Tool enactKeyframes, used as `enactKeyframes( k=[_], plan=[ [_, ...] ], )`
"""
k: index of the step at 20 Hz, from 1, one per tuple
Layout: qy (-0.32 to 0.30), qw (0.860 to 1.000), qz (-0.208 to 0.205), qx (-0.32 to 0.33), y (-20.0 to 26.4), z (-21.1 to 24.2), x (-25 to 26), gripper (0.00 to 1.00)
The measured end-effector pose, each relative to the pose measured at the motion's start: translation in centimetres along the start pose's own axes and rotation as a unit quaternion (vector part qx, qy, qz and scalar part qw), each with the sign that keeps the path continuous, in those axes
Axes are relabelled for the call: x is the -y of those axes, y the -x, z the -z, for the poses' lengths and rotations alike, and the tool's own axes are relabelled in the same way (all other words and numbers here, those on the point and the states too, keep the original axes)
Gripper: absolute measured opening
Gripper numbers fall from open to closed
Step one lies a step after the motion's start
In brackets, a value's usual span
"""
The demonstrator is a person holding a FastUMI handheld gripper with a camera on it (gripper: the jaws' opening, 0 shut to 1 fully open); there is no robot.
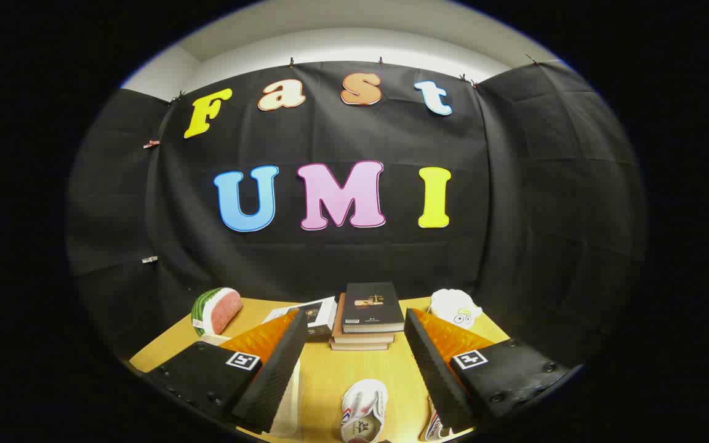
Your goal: Open the storage box then place both shoes into the box .Put the left shoe in first, then the right shoe, with the right side of both shoes facing outward in a uniform manner.
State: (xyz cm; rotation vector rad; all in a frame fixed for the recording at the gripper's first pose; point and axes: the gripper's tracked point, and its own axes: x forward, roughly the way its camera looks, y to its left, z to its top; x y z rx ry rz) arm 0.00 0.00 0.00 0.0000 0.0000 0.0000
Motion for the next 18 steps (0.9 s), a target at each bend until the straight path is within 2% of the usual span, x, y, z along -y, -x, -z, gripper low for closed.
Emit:
enactKeyframes(
  k=[7, 18],
  plan=[
    [0.001, 1.000, -0.015, -0.001, 0.1, 0.3, -1.5, 0.97],
    [0.012, 1.000, -0.010, 0.012, 0.5, -0.4, -1.5, 0.97]
  ],
)
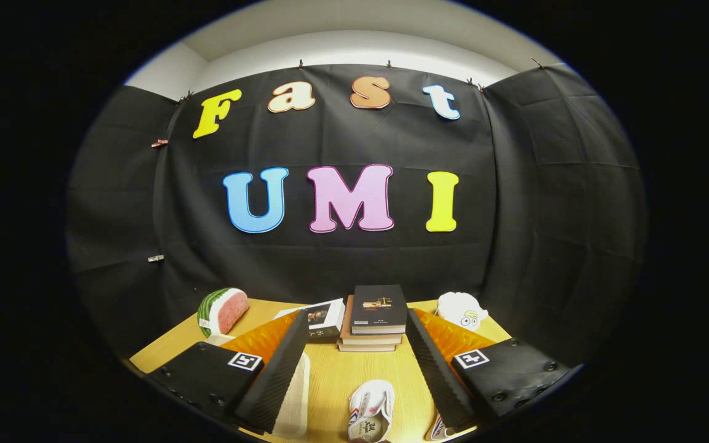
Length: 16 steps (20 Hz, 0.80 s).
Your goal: Open the storage box then place both shoes into the box .Put the left shoe in first, then the right shoe, with the right side of both shoes facing outward in a uniform manner.
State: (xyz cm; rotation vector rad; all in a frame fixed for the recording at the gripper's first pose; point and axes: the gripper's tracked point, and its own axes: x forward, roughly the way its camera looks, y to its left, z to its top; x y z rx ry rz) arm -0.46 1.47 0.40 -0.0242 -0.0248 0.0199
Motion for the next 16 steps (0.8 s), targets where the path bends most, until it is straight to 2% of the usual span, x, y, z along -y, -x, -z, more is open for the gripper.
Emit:
enactKeyframes(
  k=[5, 9, 13, 16],
  plan=[
    [-0.002, 1.000, -0.003, -0.006, -0.1, 0.3, -0.2, 0.97],
    [-0.026, 0.999, -0.036, -0.022, -0.5, 0.9, -1.4, 0.97],
    [-0.077, 0.992, -0.065, -0.069, -1.2, 2.6, -2.6, 0.98],
    [-0.138, 0.978, -0.089, -0.126, -1.6, 4.9, -3.7, 0.98]
  ],
)
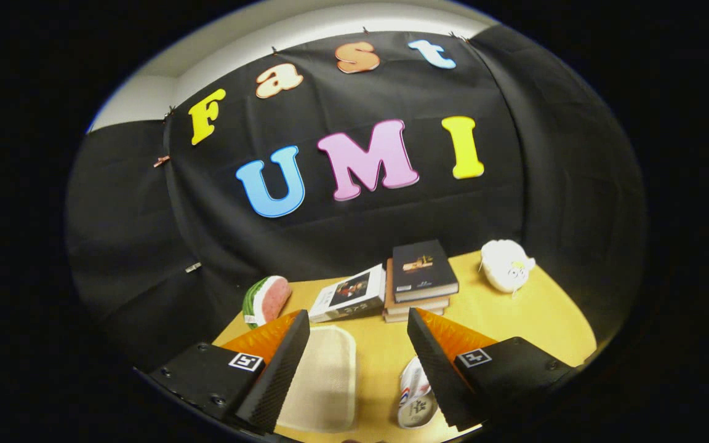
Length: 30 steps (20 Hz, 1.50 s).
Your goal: Open the storage box then place both shoes into the box .Put the left shoe in first, then the right shoe, with the right side of both shoes facing outward in a uniform manner.
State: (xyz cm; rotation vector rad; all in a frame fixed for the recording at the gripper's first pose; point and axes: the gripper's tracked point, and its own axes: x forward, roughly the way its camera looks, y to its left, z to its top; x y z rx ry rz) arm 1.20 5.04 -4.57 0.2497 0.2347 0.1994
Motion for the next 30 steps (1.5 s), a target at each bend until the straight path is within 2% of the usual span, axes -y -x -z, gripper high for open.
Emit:
enactKeyframes(
  k=[4, 7, 11, 18, 21, 23, 24, 25, 26, 27, 29, 30],
  plan=[
    [-0.085, 0.992, -0.025, -0.087, -1.2, 4.5, 0.5, 0.98],
    [-0.150, 0.976, -0.058, -0.150, -1.6, 8.0, 0.0, 0.98],
    [-0.175, 0.952, -0.094, -0.235, -1.4, 12.8, -0.2, 0.98],
    [-0.200, 0.921, -0.137, -0.305, -1.3, 17.3, -0.2, 0.97],
    [-0.251, 0.898, -0.137, -0.334, -1.5, 18.4, -0.1, 0.97],
    [-0.257, 0.886, -0.151, -0.354, -1.6, 19.3, -0.5, 0.96],
    [-0.268, 0.876, -0.157, -0.369, -1.4, 19.6, -0.9, 0.96],
    [-0.290, 0.860, -0.163, -0.386, -1.2, 20.0, -1.6, 0.95],
    [-0.317, 0.846, -0.164, -0.397, -1.5, 20.1, -2.2, 0.91],
    [-0.333, 0.836, -0.162, -0.406, -1.6, 20.0, -2.4, 0.80],
    [-0.339, 0.824, -0.163, -0.424, -1.0, 20.5, -2.7, 0.69],
    [-0.345, 0.820, -0.158, -0.429, -1.0, 20.2, -2.4, 0.67]
  ],
)
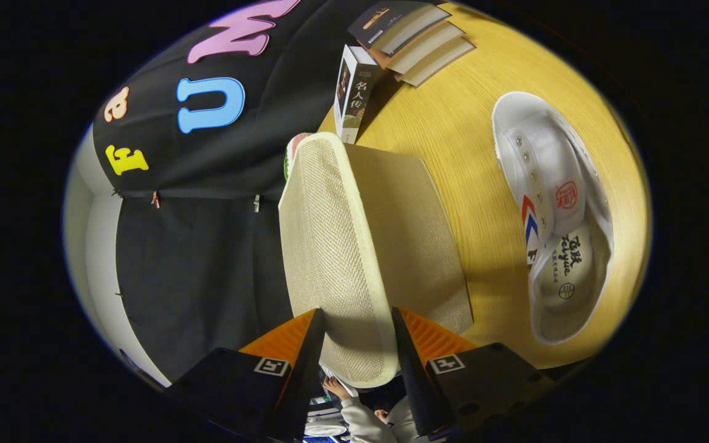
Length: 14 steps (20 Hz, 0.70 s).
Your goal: Open the storage box then place both shoes into the box .Put the left shoe in first, then the right shoe, with the right side of both shoes facing outward in a uniform manner.
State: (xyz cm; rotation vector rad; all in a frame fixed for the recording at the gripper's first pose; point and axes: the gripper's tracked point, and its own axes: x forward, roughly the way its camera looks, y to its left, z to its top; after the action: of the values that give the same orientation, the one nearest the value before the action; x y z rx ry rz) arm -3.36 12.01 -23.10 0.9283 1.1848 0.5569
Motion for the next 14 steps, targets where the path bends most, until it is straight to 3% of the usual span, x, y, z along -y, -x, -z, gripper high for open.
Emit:
enactKeyframes(
  k=[1, 3, 4, 6, 8, 10, 14],
  plan=[
    [-0.006, 1.000, 0.001, -0.001, -0.1, -0.1, -0.1, 0.66],
    [-0.021, 1.000, -0.002, 0.006, 0.1, -0.5, -0.7, 0.46],
    [-0.024, 1.000, -0.001, 0.002, -0.1, -0.3, -0.8, 0.26],
    [-0.025, 1.000, -0.003, 0.003, -0.4, 0.3, -1.1, 0.25],
    [-0.015, 1.000, 0.004, 0.010, 0.1, -0.2, -1.3, 0.11],
    [0.004, 1.000, 0.020, 0.014, 0.2, 0.3, -1.4, 0.07],
    [0.047, 0.997, 0.062, 0.025, 0.8, 0.6, -2.5, 0.06]
  ],
)
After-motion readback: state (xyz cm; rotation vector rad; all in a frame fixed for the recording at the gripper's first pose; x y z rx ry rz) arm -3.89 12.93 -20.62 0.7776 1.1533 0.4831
